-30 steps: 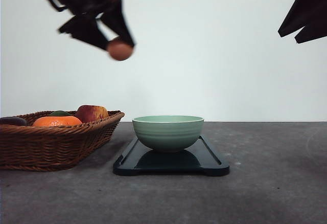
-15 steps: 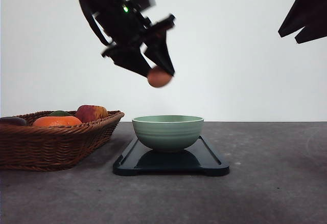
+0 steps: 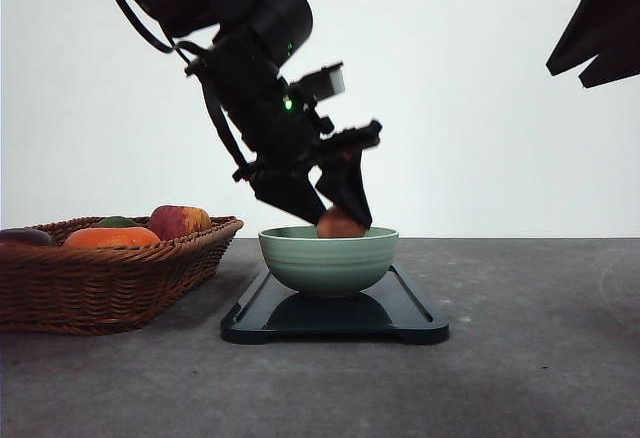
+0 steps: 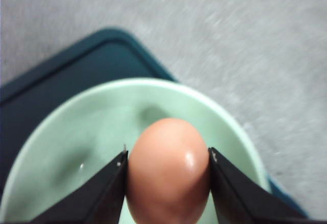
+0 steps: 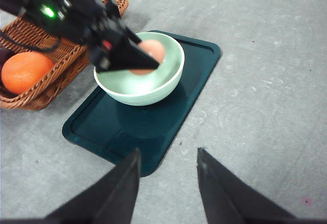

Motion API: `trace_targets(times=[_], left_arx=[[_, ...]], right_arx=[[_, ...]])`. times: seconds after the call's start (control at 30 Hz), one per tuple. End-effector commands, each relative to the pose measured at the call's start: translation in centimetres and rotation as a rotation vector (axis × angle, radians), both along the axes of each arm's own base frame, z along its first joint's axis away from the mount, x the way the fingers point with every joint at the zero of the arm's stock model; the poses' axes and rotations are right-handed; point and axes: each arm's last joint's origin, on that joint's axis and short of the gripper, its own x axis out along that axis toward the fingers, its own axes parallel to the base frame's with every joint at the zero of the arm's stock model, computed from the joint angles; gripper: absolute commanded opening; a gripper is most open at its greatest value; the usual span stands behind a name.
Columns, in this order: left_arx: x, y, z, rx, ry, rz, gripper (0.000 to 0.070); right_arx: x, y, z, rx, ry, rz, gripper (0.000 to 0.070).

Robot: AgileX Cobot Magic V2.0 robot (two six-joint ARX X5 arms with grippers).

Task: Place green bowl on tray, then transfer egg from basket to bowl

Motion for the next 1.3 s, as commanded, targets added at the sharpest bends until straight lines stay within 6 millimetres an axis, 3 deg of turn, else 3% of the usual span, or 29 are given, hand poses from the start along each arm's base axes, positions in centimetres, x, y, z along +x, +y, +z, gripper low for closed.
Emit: trace_targets(times=[0.0, 0.2, 0.47, 0.53, 0.63, 0.7, 1.0, 1.27], left_arx=[[0.4, -0.6, -0.7, 0.013, -0.003, 0.000, 0.0181], [0.6, -0.7, -2.4, 0.055, 0.031, 0.014, 0.0181], [0.5, -0.8, -2.5, 0.060, 0.036, 0.012, 0.0193], [0.5, -0.8, -2.6, 0.062, 0.043, 0.014, 0.0237], [0.5, -0.8, -2.5, 0.066, 0.053, 0.016, 0.0354], [0.5, -0.8, -2.2, 0.069, 0.056, 0.015, 0.0364], [1.3, -1.2, 1.8, 0.102, 0.102, 0.018, 0.0362], [0.7, 0.2, 6.1, 0.049, 0.113, 0.041, 0.0354]], right_arx=[[0.0, 0.1, 0.2, 0.009, 0.001, 0.000, 0.0209], [0.0, 0.1, 0.1, 0.001, 0.016, 0.000, 0.0209], [0.0, 0.1, 0.1, 0.000, 0.019, 0.000, 0.0209], [0.0, 0.1, 0.1, 0.000, 0.019, 0.000, 0.0209], [0.0, 0.1, 0.1, 0.000, 0.019, 0.000, 0.0209], [0.0, 0.1, 0.1, 0.000, 0.019, 0.000, 0.0209], [0.0, 0.1, 0.1, 0.000, 0.019, 0.000, 0.0209], [-0.1, 0.1, 0.0, -0.005, 0.029, -0.001, 0.0209]])
